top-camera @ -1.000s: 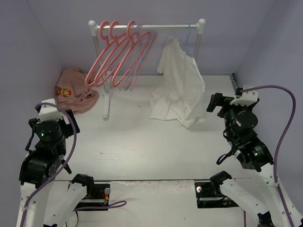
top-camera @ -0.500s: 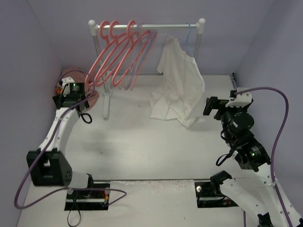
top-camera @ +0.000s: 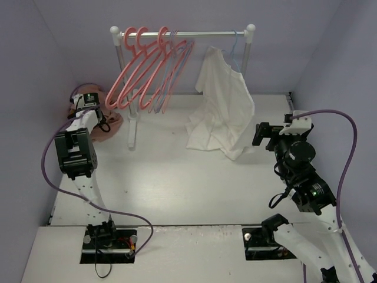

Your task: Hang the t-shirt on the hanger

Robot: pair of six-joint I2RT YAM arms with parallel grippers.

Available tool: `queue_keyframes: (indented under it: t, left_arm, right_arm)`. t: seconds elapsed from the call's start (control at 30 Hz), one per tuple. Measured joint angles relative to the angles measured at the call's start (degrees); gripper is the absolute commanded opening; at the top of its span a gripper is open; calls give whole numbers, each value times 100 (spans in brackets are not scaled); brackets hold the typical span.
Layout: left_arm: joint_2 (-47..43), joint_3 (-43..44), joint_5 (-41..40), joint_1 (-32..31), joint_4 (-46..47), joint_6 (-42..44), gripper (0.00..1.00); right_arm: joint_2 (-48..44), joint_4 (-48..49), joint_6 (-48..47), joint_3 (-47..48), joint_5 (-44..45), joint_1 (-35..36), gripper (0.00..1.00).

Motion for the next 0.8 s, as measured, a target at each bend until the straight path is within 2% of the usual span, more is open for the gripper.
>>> queue_keyframes:
  t: [0.17,0.2,0.23,0.27,0.3,0.33,0.37,0.5,0.6,0.7,0.8]
  left_arm:
    - [804,454,200,-73,28,-106,81]
    - [883,510,204,-92,43,-137,77]
    - [919,577,203,-112,45,-157,65]
    - [950,640,237,-121,35,-185,29]
    - [999,710,258,-126,8,-217,26]
    - [1063,783,283,-135,-29,-288,10]
    - [1126,847,297,-145,-39,-346,2]
    - [1091,882,291,-158,-210,-293,0]
    - [694,542,261,-156,-482,-94,0]
    - [-262,273,231,-157,-1073,248,0]
    - [-1511,573,283,-165,-1509,559,0]
  right_arm:
    - [442,19,2,61,60,0,100]
    - [561,19,1,89,63,0,100]
    - [671,23,1,123,63,0,100]
    - [788,28,1,162,65,0,100]
    - [893,28,-1,187,63,0,100]
    - [991,28,-2,209,63,0,100]
    - [1073,28,-2,230,63,0,100]
    - [1200,22,-8,286,59,0,100]
    - [1195,30,-22,379,55,0,100]
    - [1170,46,-24,437,9,0,100]
    - [1158,40,-39,462,-84,0,100]
